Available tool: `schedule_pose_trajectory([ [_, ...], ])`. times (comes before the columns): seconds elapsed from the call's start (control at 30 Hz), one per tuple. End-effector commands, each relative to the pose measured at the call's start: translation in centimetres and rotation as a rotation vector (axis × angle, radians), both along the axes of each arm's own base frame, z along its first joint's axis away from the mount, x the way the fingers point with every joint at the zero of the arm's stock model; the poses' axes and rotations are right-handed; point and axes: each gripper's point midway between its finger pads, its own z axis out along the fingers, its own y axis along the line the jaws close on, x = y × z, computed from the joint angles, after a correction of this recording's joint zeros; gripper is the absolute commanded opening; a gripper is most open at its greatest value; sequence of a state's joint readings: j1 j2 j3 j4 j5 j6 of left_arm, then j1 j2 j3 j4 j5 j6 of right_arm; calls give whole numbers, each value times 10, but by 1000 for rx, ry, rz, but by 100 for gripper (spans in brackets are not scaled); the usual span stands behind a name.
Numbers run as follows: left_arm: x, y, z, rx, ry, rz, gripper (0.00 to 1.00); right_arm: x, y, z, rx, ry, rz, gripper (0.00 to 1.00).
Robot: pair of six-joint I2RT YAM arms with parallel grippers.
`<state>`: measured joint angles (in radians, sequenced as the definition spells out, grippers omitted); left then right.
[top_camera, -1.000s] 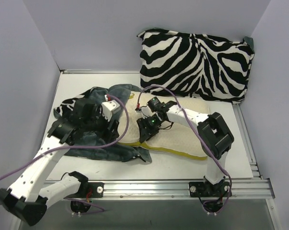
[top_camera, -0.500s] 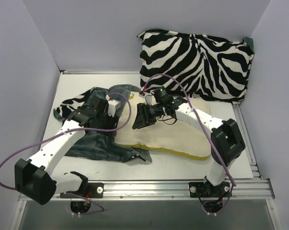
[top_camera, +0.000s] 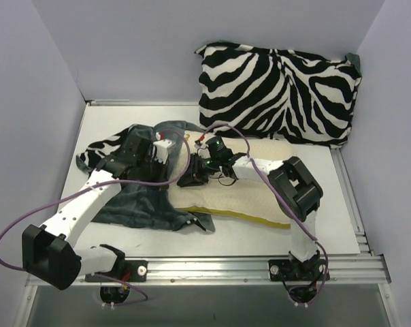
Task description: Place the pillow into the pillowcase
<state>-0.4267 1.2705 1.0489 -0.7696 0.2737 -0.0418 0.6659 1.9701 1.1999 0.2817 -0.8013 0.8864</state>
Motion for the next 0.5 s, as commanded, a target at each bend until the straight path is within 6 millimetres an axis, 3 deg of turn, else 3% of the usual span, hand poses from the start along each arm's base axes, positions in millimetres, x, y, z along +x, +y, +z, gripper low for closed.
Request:
schedule_pose_trajectory([
  [0.0, -6, -53, 82, -261, -166, -216, 0, -1, 14, -19, -4, 36, -46, 18],
  [0.07, -23, -81, 93, -328, -123, -288, 0, 0, 18, -27, -5, 69, -68, 18],
  [0.1, -27, -97, 113, -401, -138, -337, 0, 3, 20, -25, 1, 71, -75, 18],
  [0.13, -35, -113, 119, -448, -121, -387, 0, 4, 22, -24, 8, 74, -79, 18],
  [0.2, -41, -137, 144, -571, -108, -447, 0, 12, 24, -18, 24, 91, -106, 18],
  [0.23, -38, -146, 144, -589, -80, -455, 0, 17, 26, -15, 41, 90, -117, 18],
  [0.3, -30, -144, 138, -599, -31, -413, 0, 25, 22, -9, 67, 122, -143, 18],
  [0.33, -29, -138, 125, -596, 2, -398, 0, 27, 19, -3, 81, 117, -147, 19],
  [0.37, -16, -123, 117, -582, -8, -352, 0, 29, 15, 1, 88, 113, -151, 19],
  [0.4, -17, -112, 104, -553, 22, -326, 0, 34, 6, 17, 112, 83, -147, 19],
  [0.43, -16, -99, 89, -511, 32, -298, 0, 29, -1, 17, 102, 84, -138, 21],
  [0.47, -13, -86, 76, -461, 8, -300, 7, 26, -7, 24, 100, 69, -124, 23],
])
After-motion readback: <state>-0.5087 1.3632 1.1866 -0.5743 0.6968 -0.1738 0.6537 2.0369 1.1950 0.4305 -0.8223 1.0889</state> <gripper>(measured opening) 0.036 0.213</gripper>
